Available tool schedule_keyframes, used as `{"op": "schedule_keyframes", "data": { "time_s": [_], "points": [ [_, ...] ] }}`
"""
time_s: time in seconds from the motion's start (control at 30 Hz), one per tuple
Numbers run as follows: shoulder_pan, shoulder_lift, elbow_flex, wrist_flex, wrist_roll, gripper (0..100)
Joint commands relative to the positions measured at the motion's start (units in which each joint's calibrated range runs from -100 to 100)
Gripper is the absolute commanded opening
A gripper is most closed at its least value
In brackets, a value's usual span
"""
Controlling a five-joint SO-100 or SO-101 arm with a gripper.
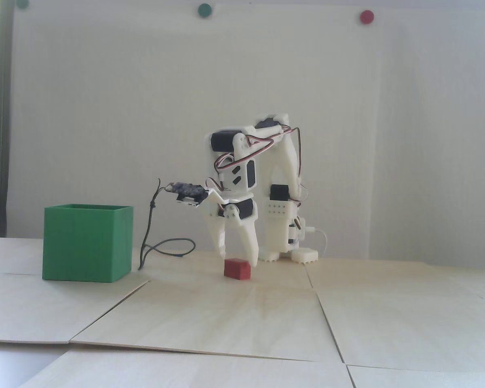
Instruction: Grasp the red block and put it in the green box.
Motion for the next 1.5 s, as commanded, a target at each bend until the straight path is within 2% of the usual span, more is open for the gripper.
{"op": "schedule_keyframes", "data": {
  "time_s": [0.0, 0.07, 0.17, 0.57, 0.73, 0.83, 1.47],
  "points": [
    [0.9, -5.6, -0.3, 0.5, 0.1, 1],
    [0.9, -5.6, -0.3, 0.8, 0.3, 5],
    [0.9, -5.6, -0.3, 0.8, 0.3, 2],
    [0.9, -5.6, -0.4, 0.5, 0.3, 4],
    [0.8, -5.7, -0.9, 0.5, 0.6, 28],
    [0.7, -5.8, -0.9, 0.5, 3.0, 36],
    [-1.5, -5.2, -0.1, 0.7, 12.7, 36]
  ]
}}
